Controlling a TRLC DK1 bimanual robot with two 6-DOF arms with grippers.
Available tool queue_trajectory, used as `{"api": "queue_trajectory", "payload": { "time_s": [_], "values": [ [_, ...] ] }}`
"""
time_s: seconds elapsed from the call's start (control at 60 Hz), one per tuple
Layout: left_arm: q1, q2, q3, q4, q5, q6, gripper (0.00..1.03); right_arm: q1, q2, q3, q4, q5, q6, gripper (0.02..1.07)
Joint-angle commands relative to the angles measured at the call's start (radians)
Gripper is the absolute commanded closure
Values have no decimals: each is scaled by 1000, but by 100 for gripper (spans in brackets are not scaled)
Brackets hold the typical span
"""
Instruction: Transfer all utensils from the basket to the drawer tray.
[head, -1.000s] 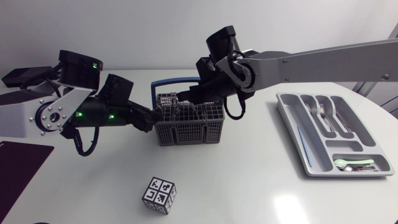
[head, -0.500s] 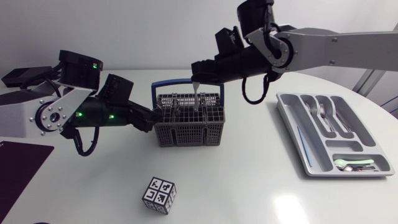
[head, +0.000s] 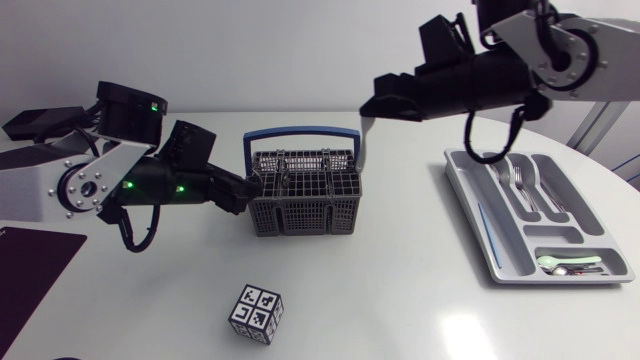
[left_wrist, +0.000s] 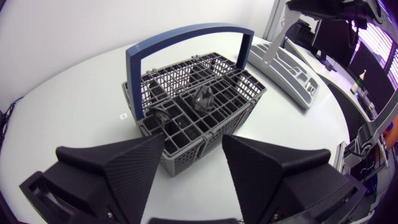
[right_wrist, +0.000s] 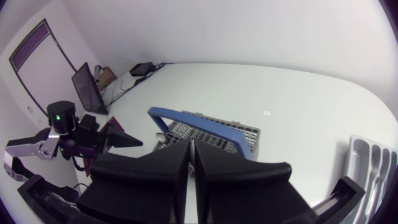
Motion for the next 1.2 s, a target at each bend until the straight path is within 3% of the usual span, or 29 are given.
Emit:
{"api": "queue_trajectory", "payload": {
  "time_s": [0.0,0.233,0.517,0.8,1.15,1.183],
  "values": [
    [-16,-15,24,-12,-8,-14,38,-35,-70,-65,-60,41,-88,101],
    [-70,-21,50,-34,-65,-20,38,-236,-219,-221,-227,134,-343,101],
    [-87,-36,59,-57,-97,-22,38,-600,-294,-425,-238,176,-694,101],
    [-93,-67,51,-83,-112,-22,38,-884,-207,-537,-34,228,-966,101],
    [-87,-113,32,-106,-112,-22,38,-943,-89,-663,255,354,-1075,101],
    [-87,-116,30,-107,-112,-22,38,-945,-75,-663,258,357,-1079,97]
  ]
}}
